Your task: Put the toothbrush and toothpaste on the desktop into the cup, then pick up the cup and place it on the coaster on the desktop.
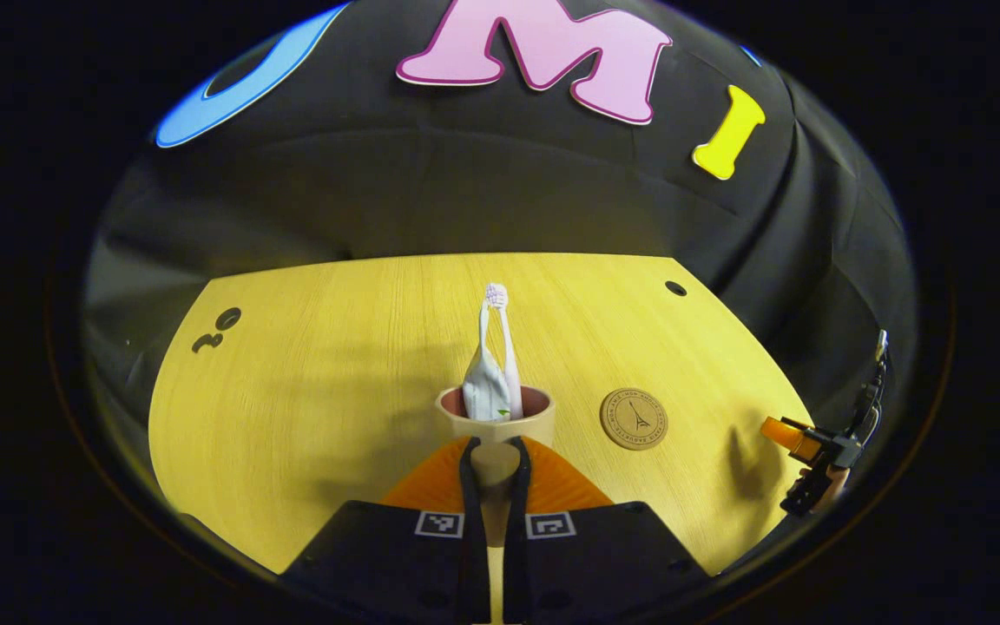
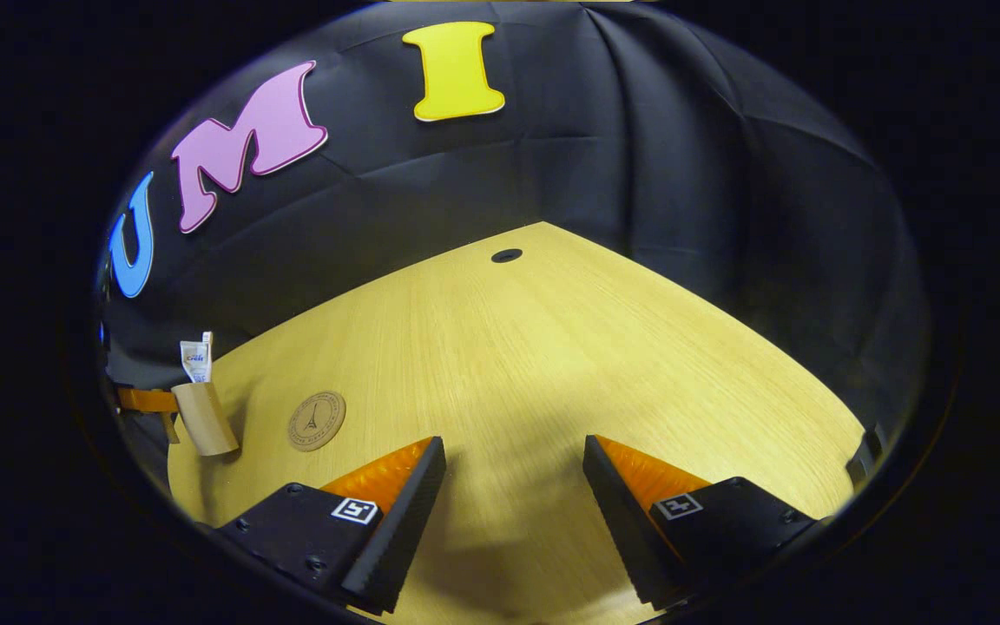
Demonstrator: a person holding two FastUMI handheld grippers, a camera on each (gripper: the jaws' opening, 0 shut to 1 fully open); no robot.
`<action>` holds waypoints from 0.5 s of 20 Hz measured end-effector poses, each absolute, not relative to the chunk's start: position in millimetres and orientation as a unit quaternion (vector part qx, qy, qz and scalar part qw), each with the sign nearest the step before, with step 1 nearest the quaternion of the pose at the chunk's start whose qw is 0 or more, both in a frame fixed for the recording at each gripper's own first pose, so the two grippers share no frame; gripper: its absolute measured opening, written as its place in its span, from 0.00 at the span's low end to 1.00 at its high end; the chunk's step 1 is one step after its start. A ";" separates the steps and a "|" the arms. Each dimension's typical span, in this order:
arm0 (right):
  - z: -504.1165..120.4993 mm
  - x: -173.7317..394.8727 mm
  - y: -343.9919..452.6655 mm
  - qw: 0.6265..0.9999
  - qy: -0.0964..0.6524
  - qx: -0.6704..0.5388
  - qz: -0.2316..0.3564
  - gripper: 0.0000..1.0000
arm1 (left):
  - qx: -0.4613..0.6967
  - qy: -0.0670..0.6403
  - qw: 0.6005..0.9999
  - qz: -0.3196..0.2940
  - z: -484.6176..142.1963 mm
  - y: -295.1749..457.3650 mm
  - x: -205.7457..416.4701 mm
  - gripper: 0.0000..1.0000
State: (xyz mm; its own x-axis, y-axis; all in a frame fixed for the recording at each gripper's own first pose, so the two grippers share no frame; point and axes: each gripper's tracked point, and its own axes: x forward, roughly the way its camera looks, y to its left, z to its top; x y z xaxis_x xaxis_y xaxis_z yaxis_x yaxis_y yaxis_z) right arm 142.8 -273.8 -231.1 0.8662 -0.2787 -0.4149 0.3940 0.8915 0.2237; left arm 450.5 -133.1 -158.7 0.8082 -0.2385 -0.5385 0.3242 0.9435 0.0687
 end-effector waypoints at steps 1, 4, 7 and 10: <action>-232.7 142.0 -271.5 0.954 0.191 0.154 -0.175 0.98 | 0.073 0.266 0.950 -0.146 -157.8 -132.4 449.0 0.11; -237.0 140.1 -265.4 0.952 0.197 0.160 -0.169 0.98 | 0.058 0.251 0.956 -0.141 -159.2 -133.5 441.7 0.08; -237.5 142.8 -259.5 0.953 0.198 0.160 -0.162 0.98 | 0.059 0.229 0.961 -0.143 -160.4 -135.1 433.5 0.06; -236.1 143.6 -255.7 0.954 0.200 0.160 -0.155 0.98 | 0.052 0.209 0.965 -0.152 -149.7 -144.0 432.2 0.06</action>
